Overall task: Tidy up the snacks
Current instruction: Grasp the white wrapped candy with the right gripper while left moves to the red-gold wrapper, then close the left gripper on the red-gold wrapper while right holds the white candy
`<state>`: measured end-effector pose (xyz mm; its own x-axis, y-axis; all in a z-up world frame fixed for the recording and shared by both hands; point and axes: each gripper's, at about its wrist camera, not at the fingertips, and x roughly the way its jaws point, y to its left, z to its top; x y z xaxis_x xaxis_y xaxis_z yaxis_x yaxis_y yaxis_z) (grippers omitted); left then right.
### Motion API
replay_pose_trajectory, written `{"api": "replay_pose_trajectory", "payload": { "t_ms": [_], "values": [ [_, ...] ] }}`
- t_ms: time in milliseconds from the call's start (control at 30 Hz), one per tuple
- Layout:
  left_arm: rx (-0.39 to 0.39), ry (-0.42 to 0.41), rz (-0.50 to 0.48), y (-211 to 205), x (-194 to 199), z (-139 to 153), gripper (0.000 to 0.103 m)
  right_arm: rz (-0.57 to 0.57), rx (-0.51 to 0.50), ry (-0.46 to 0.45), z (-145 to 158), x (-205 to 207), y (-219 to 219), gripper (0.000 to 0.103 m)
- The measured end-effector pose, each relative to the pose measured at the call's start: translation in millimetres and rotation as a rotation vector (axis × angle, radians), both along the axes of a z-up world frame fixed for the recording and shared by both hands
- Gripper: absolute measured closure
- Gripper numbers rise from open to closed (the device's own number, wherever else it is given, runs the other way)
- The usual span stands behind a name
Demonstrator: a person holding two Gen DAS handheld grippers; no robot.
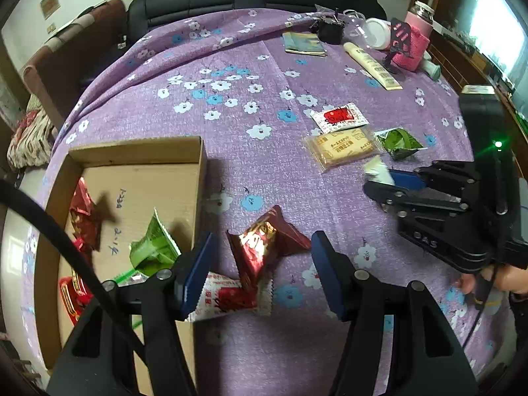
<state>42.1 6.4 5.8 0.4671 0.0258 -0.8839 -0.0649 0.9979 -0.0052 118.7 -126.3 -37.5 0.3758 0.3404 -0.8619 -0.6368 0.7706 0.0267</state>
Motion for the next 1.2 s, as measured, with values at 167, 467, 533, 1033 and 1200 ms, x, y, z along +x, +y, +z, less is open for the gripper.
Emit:
{"api": "replay_pose_trajectory", "payload": {
  "t_ms": [167, 467, 533, 1033, 1200],
  "values": [
    [-0.004, 0.038, -0.025, -1.4, 10.5, -5.9, 0.041, -0.026, -0.003, 0.021, 2.1, -8.4, -16.9, 0.083],
    [-0.011, 0.134, -0.028, -10.0, 33.8, -28.1, 0.041, -0.061, 0.009, 0.04, 5.1, -19.8, -42.2, 0.083],
    [-0.043, 0.141, -0.033, -11.1, 34.8, -30.2, 0.041, -0.072, 0.015, 0.039, 5.9, -19.9, -45.3, 0.083],
    [-0.094, 0.11, -0.128, -25.5, 10.1, -27.6, 0.041, -0.085, 0.022, 0.044, 2.9, -21.3, -51.6, 0.083],
    [-0.076, 0.1, -0.127, -23.3, 18.1, -36.4, 0.041, -0.086, 0.023, 0.044, 2.9, -21.3, -51.8, 0.083]
  ]
}}
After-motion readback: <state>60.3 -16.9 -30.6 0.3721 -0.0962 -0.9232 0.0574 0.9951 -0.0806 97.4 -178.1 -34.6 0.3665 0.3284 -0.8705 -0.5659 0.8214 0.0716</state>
